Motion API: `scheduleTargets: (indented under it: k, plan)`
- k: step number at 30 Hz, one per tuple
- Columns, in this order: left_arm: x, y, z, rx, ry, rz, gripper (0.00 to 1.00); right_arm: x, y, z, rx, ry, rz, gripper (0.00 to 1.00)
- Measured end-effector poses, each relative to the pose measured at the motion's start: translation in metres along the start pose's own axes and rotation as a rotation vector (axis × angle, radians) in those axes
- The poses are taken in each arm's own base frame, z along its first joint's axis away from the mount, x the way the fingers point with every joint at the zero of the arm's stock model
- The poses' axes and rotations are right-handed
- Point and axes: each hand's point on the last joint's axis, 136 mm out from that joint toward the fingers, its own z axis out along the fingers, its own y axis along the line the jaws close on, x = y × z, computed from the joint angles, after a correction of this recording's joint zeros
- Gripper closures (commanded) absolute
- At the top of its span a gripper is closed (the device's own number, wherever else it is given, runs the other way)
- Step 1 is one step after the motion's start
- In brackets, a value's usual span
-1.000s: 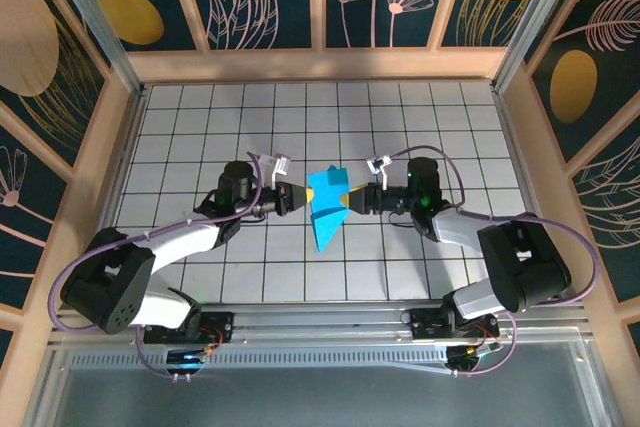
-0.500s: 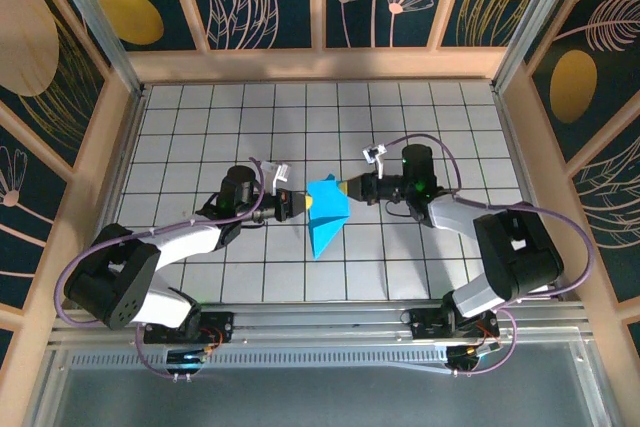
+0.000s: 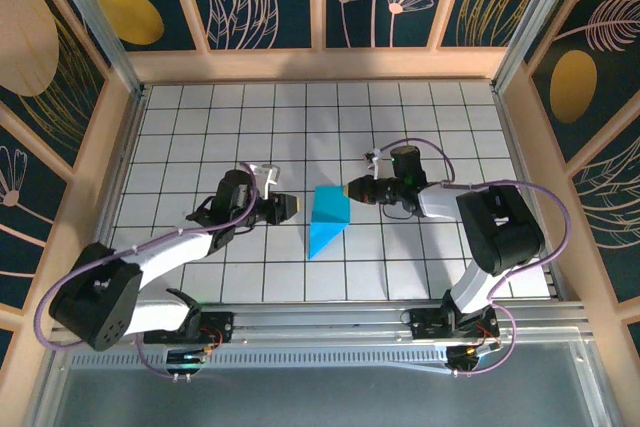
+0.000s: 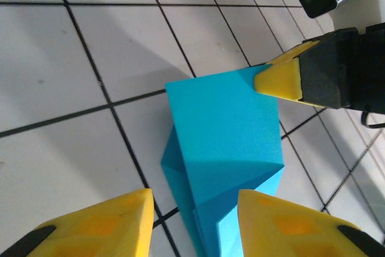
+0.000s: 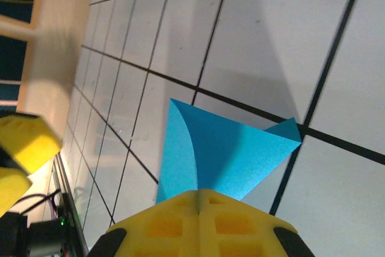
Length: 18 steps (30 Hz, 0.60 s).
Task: Fold a paper plane with a square sheet of paper (fold left side to right side)
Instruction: Fold the wing for the fifth time at the center of the table.
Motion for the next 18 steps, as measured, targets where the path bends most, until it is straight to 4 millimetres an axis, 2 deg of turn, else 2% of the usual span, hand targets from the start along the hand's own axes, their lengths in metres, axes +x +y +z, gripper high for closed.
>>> scheduleTargets:
  k: [8,13,15,18]
  plan:
    - [0.023,-0.039,0.002,-0.074,0.082,0.194,0.6,-0.006,-0.012,-0.002,0.091,0.013,0.158,1.0]
    - [0.037,-0.066,0.016,-0.121,0.144,0.316,0.58,-0.002,-0.018,-0.001,0.124,0.044,0.228,1.0]
    - [0.043,-0.07,0.022,-0.135,0.165,0.347,0.56,0.0,-0.02,0.0,0.131,0.05,0.24,1.0]
    - [0.051,-0.065,0.026,-0.209,0.215,0.39,0.54,0.003,-0.022,0.0,0.139,0.061,0.262,1.0]
